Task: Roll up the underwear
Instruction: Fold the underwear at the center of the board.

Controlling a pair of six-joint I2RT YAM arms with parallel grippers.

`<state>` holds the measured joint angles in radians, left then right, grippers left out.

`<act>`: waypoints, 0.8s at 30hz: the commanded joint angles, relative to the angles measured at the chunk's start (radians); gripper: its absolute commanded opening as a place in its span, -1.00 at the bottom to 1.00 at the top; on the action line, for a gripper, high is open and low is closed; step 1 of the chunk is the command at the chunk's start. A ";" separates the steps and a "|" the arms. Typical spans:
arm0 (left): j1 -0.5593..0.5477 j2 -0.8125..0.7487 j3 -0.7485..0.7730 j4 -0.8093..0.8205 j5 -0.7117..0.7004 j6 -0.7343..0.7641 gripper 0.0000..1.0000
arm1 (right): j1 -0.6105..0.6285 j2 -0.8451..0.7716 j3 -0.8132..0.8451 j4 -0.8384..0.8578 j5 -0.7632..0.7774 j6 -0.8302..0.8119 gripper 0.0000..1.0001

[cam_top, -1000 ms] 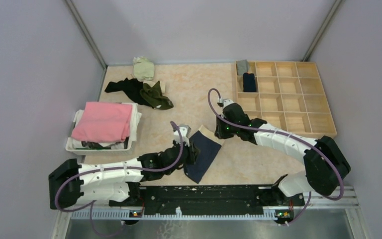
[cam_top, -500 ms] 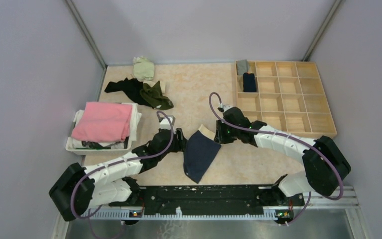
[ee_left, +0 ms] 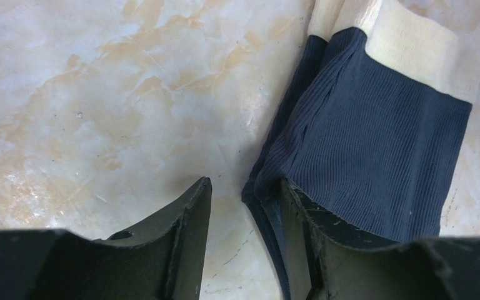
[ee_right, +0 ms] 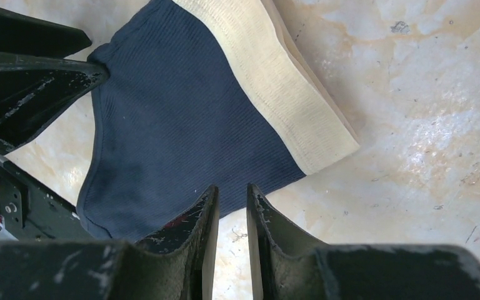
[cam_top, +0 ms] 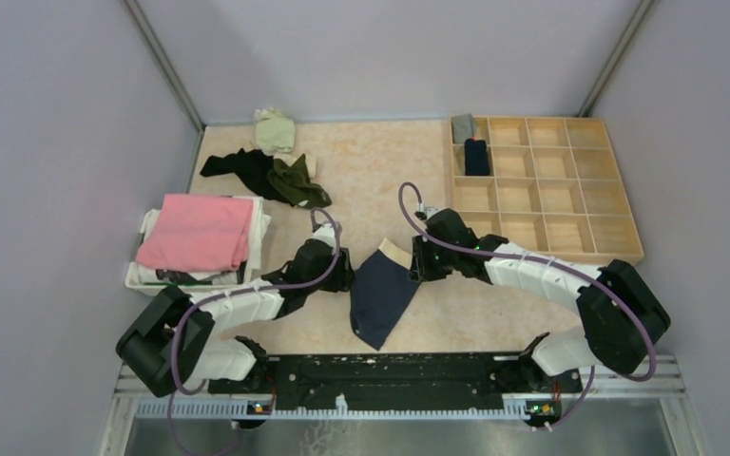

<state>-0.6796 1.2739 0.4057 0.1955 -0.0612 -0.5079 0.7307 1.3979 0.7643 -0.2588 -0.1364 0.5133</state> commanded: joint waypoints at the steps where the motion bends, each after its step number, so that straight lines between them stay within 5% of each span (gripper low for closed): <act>1: 0.011 0.036 0.010 0.040 0.047 0.052 0.00 | 0.009 -0.027 -0.007 0.018 -0.013 0.008 -0.54; 13: 0.011 0.129 0.019 -0.040 0.184 0.073 -0.20 | 0.009 -0.031 -0.022 0.023 -0.001 0.007 -0.53; 24: -0.002 0.034 -0.066 0.013 0.233 -0.032 -0.71 | 0.010 -0.022 -0.024 0.039 0.006 0.020 -0.46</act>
<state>-0.6693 1.3231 0.3882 0.2501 0.1383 -0.4870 0.7311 1.3960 0.7441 -0.2539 -0.1345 0.5205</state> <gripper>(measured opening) 0.190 0.264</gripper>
